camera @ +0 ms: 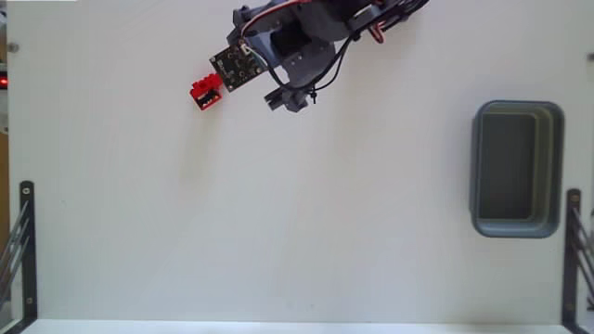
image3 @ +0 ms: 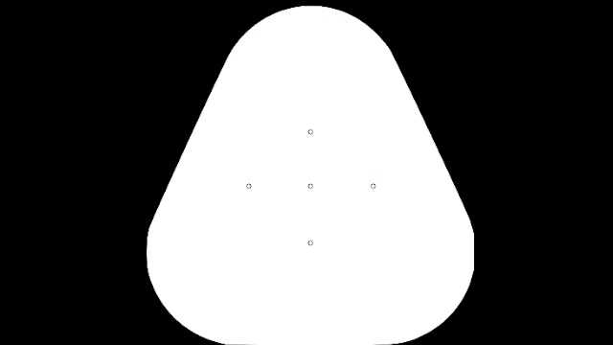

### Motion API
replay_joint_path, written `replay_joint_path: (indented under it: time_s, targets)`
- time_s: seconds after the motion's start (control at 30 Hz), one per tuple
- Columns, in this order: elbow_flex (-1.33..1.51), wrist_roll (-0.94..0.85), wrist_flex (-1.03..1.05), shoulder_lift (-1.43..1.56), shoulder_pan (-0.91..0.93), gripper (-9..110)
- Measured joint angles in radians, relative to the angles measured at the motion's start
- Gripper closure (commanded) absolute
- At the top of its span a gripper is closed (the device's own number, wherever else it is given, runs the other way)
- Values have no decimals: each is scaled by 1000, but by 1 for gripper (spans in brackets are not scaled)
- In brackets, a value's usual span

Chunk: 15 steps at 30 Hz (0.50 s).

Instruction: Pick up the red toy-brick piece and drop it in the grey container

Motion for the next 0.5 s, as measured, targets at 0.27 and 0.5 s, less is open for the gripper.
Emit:
replay_joint_path:
  time_s: [0.27,0.5]
  targets:
    - [0,0,0,-6,0,-9]
    - [0,0,-51,-89,0,-9]
